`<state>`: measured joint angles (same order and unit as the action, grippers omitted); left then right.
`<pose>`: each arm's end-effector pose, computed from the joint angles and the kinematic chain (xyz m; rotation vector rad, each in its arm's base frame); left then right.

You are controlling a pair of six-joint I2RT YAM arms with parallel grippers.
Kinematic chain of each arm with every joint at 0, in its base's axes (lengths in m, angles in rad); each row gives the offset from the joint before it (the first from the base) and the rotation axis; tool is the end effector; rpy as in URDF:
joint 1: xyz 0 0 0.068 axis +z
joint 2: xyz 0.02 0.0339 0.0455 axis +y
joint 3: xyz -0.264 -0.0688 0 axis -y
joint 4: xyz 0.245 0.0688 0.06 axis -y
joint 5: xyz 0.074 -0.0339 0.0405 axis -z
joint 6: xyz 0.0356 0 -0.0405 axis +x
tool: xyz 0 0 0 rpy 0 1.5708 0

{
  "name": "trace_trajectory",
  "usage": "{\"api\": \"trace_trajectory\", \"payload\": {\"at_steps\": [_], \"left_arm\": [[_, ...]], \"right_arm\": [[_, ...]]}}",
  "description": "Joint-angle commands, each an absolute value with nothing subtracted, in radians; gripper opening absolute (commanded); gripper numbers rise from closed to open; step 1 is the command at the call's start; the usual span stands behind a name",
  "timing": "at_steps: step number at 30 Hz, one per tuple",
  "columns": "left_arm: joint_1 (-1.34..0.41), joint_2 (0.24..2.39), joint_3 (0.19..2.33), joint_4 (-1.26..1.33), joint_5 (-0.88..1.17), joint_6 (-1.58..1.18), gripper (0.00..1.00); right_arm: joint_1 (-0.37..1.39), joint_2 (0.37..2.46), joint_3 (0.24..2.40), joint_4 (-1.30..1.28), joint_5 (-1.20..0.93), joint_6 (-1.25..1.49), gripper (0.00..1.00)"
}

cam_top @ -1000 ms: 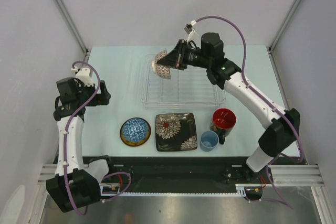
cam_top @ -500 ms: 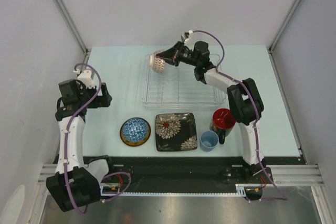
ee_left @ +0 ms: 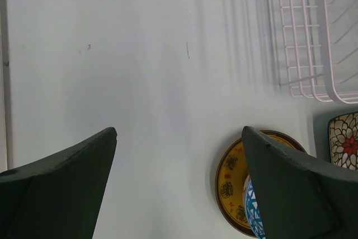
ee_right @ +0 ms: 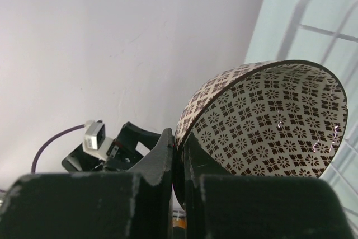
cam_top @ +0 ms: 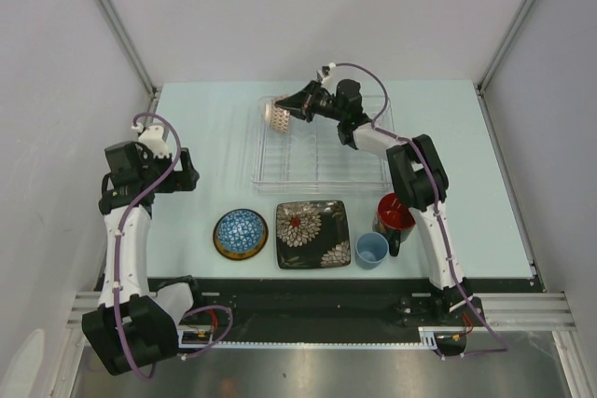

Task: Load the mixed dishes into the dish rack

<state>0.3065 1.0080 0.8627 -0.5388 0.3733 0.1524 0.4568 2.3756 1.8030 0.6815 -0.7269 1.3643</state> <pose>0.2073 0.0520 0.2930 0.0273 2.2048 -0.1667 0.4820 0.2633 0.2251 0.0975 1.8531 1.9033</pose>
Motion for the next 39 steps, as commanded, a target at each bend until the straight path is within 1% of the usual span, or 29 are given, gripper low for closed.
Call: {"api": "trace_trajectory", "payload": {"at_steps": [1,4,9,13,19,21,22,23,24,25,27,28,31,34,36,38,39], "left_arm": [[0.318,1.008,0.854,-0.506,0.393,0.169,1.0],[0.318,1.011,0.859,-0.508,0.394,0.166,1.0],[0.318,1.011,0.861,-0.505,0.397,0.163,1.0],[0.318,1.002,0.861,-0.511,0.41,0.156,1.0],[0.318,1.0,0.853,-0.511,0.419,0.16,1.0],[0.319,1.003,0.853,-0.508,0.422,0.161,1.0],[0.318,1.003,0.853,-0.506,0.422,0.161,1.0],[0.318,1.006,0.853,-0.503,0.423,0.161,1.0],[0.318,1.006,0.853,-0.502,0.425,0.16,1.0],[0.318,1.011,0.854,-0.5,0.426,0.16,1.0],[0.318,1.014,0.856,-0.499,0.429,0.155,1.0],[0.319,1.015,0.854,-0.499,0.433,0.153,0.99],[0.318,1.019,0.868,-0.497,0.439,0.146,1.0],[0.318,1.02,0.868,-0.491,0.442,0.14,1.0],[0.318,1.02,0.868,-0.489,0.443,0.132,1.0],[0.319,1.011,0.865,-0.491,0.445,0.129,1.0],[0.318,1.006,0.864,-0.491,0.446,0.127,0.99]], "right_arm": [[0.463,2.385,1.87,0.683,-0.733,1.315,0.0],[0.468,2.396,1.868,0.638,-0.742,1.286,0.0],[0.485,2.385,1.856,0.517,-0.732,1.161,0.0],[0.48,2.399,1.858,0.48,-0.724,1.138,0.0],[0.488,2.445,1.931,0.416,-0.735,1.109,0.0],[0.492,2.451,1.947,0.393,-0.736,1.101,0.06],[0.494,2.45,1.951,0.378,-0.736,1.085,0.15],[0.497,2.45,1.954,0.359,-0.733,1.072,0.21],[0.499,2.447,1.953,0.333,-0.733,1.06,0.29],[0.502,2.444,1.951,0.316,-0.727,1.046,0.42],[0.505,2.425,1.939,0.286,-0.723,1.016,0.52],[0.506,2.416,1.922,0.278,-0.723,1.009,0.6],[0.508,2.376,1.89,0.247,-0.721,0.986,0.66],[0.514,2.298,1.847,0.195,-0.698,0.928,0.7],[0.514,2.213,1.787,0.149,-0.68,0.875,0.7],[0.512,2.148,1.734,0.095,-0.66,0.824,0.73],[0.512,2.081,1.718,0.031,-0.635,0.768,0.74]]}}
